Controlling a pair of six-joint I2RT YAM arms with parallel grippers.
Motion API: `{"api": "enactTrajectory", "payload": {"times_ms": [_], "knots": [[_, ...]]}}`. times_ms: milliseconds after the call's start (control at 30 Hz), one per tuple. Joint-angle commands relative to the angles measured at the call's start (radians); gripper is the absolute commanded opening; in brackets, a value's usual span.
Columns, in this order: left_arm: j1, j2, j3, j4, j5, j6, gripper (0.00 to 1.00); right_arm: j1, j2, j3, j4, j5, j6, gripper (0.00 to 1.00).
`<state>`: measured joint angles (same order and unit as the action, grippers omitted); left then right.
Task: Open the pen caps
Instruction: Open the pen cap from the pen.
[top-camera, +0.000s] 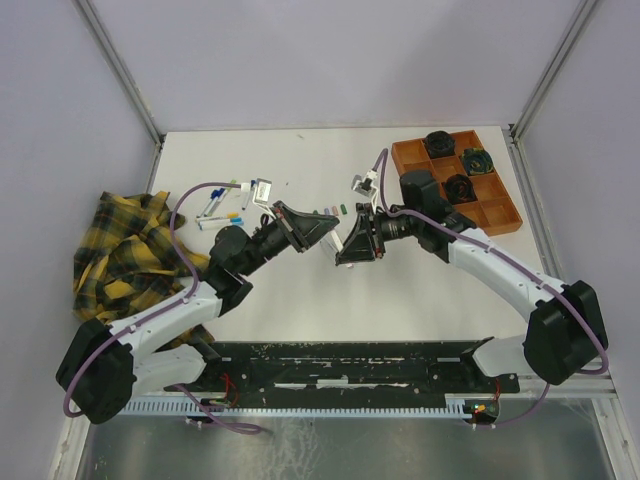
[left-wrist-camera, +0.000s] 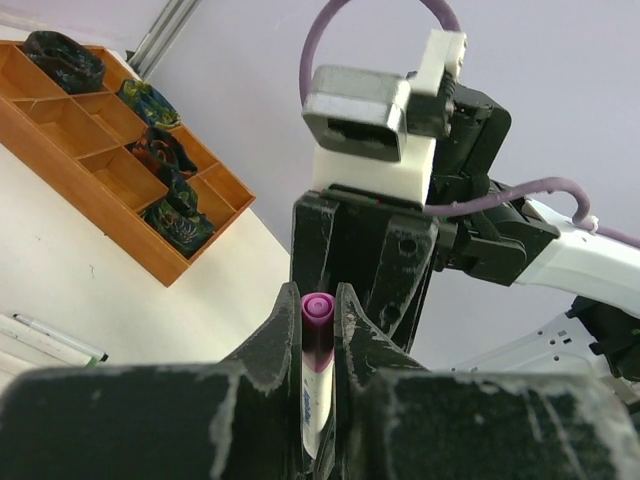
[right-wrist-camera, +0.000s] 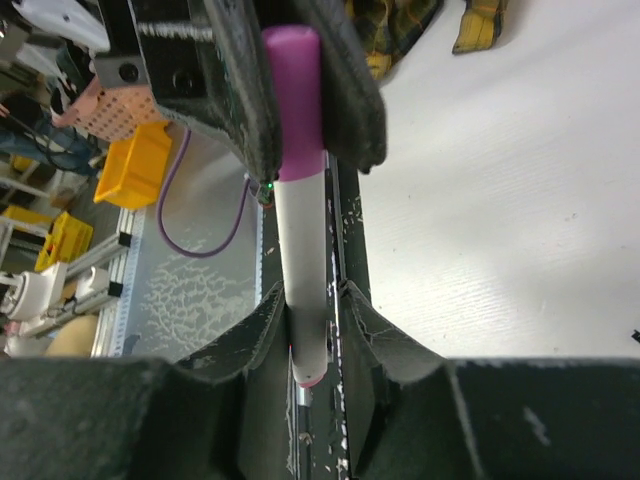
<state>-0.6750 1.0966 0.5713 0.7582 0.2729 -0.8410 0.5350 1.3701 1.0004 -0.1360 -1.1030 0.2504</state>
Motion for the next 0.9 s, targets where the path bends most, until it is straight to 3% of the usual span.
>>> {"api": "enactTrajectory", "payload": {"times_ms": [0,333,367,500,633,867], "knots": [[0.005,0.006,0.023,0.074,0.036,-0.033,0.03,-0.036,-0.009,0.017,0.165,-0.029,0.14,0.33],[0.003,0.072,0.015,0.17,0.053,-0.084,0.03,-0.043,-0.011,-0.005,0.222,-0.015,0.185,0.32],[0.005,0.073,0.019,0.171,0.04,-0.079,0.03,-0.044,-0.009,-0.003,0.22,-0.019,0.185,0.28],[0.031,0.06,0.095,0.111,-0.053,0.001,0.03,-0.043,0.032,0.026,0.171,-0.053,0.16,0.0],[0.133,0.091,0.217,0.105,-0.078,-0.002,0.03,-0.043,0.104,0.088,0.03,-0.086,0.086,0.0],[0.297,0.117,0.342,0.099,-0.191,-0.036,0.03,-0.05,0.14,0.107,-0.036,-0.088,0.024,0.0]]}}
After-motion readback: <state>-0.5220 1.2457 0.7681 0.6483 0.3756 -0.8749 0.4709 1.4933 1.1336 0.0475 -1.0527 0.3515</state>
